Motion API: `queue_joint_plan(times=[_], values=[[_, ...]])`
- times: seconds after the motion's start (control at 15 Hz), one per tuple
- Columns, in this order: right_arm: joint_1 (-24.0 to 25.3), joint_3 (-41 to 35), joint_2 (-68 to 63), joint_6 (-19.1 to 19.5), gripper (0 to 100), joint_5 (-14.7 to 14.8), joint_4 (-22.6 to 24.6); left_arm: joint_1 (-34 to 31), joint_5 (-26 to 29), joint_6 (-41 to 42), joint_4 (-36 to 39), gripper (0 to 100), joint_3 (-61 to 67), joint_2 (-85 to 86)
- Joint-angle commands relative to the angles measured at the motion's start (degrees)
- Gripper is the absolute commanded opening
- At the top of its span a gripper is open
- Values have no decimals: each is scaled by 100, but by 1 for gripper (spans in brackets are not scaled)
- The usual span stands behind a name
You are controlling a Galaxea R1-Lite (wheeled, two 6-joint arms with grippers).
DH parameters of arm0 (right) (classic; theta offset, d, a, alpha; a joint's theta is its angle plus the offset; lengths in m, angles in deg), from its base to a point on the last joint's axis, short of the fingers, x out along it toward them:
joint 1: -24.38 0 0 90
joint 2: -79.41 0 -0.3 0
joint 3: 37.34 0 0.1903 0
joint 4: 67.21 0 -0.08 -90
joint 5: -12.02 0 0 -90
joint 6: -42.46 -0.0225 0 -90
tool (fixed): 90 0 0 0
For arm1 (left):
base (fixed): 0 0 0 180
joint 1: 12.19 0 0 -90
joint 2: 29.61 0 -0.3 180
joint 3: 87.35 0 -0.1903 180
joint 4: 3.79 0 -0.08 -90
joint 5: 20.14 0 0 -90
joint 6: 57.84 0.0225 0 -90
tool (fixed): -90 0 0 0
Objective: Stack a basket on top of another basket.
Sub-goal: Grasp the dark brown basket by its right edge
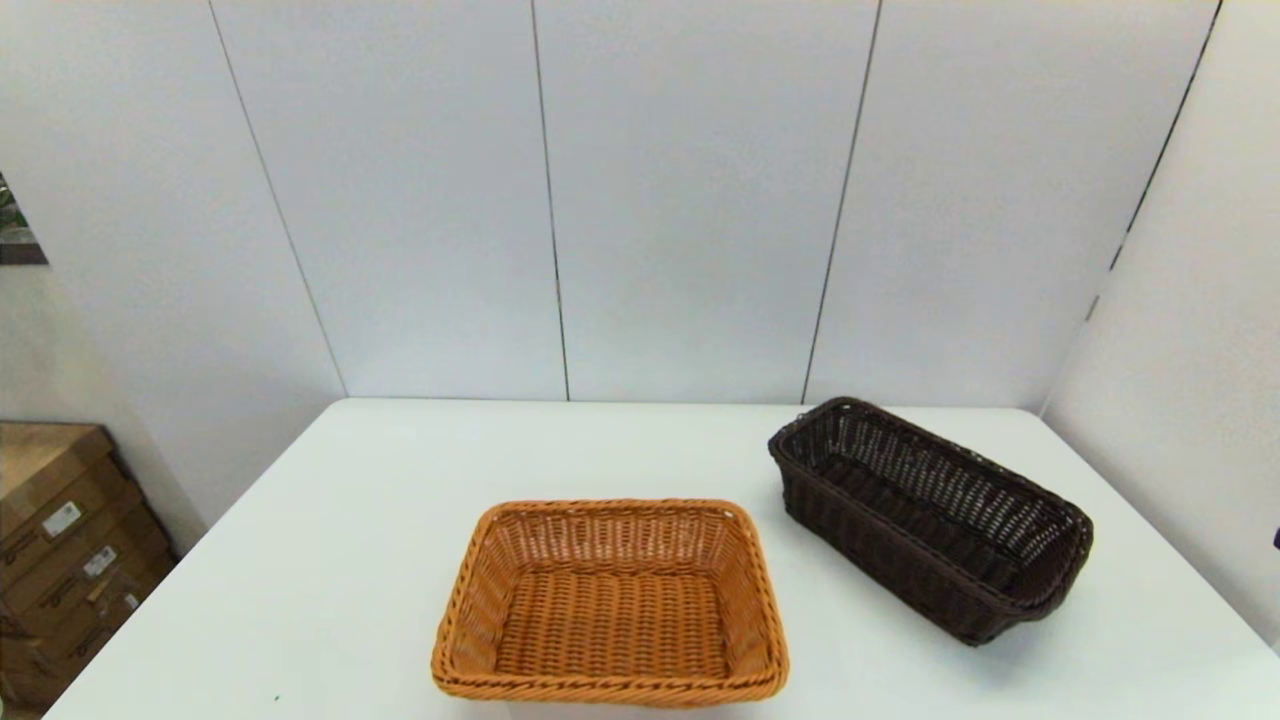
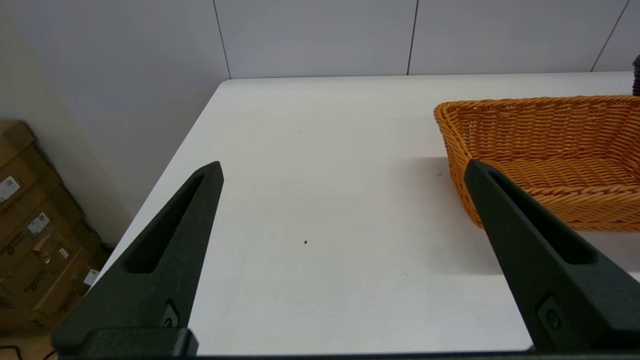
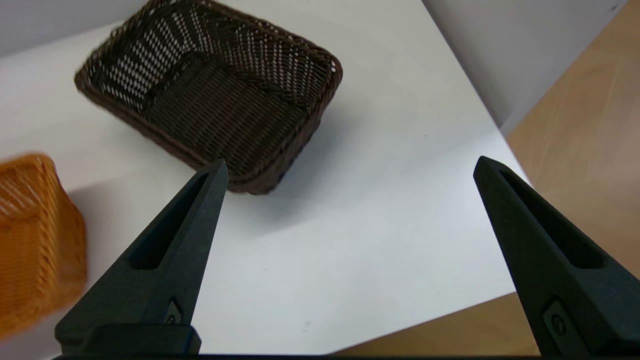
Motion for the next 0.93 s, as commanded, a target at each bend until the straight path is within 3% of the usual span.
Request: queue_joint_plan(times=[0.07, 0.4, 0.67, 0.93], values=[[204, 520, -868, -793, 100, 18, -286, 0, 4, -2, -3, 100, 0, 1], [934, 1224, -1316, -1742, 100, 115, -1358, 0, 4, -2, -3, 100, 0, 1], [1329, 1399, -1536, -1988, 100, 150, -2492, 0, 4, -2, -3, 100, 0, 1], [1452, 1408, -2265, -2313, 100, 185, -2606, 0, -5, -2, -3, 100, 0, 1]])
